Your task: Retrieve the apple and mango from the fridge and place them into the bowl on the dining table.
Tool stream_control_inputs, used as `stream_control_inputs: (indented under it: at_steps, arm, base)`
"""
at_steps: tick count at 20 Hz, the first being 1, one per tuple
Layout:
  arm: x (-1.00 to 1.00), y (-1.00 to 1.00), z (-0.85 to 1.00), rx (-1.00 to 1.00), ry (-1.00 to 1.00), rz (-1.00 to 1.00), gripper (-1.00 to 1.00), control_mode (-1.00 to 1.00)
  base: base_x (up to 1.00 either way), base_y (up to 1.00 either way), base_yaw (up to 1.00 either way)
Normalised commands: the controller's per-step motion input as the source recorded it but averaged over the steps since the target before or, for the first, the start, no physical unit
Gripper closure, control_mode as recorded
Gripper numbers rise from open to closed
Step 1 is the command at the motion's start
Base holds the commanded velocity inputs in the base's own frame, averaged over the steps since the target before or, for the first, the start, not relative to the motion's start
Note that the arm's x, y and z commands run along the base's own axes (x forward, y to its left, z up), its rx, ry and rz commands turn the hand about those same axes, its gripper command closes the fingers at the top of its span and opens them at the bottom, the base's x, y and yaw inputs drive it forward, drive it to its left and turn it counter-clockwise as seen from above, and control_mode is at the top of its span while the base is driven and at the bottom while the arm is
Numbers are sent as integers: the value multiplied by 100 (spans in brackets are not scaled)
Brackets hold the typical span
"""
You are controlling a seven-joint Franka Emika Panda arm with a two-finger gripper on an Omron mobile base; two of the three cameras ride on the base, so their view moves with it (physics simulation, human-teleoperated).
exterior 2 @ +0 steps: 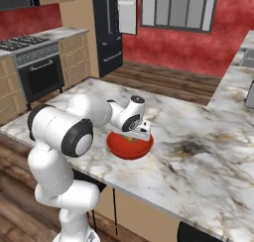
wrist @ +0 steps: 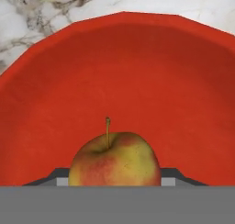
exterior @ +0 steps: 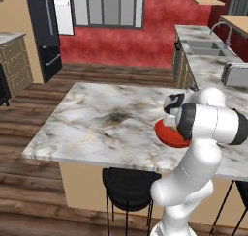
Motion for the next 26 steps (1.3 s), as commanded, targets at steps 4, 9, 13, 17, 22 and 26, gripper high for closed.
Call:
stream_control_inputs:
  at_steps: [4, 9, 13, 17, 22, 26]
  arm:
    - [19, 0, -34, 0, 0, 0, 100, -100]
    - [21, 0, -19, 0, 0, 0, -100, -100]
    - [-6, -11, 2, 0, 0, 0, -100, -100]
    - [-26, -6, 24, 0, 0, 0, -100, -100]
    - [-32, 0, 76, -2, -6, 0, -100, -100]
    - [-64, 0, 100, -9, -16, 0, -100, -100]
  base:
    - [0, 0, 0]
    - [0, 0, 0]
    - [0, 0, 0]
    - [0, 0, 0]
    - [0, 0, 0]
    - [0, 0, 0]
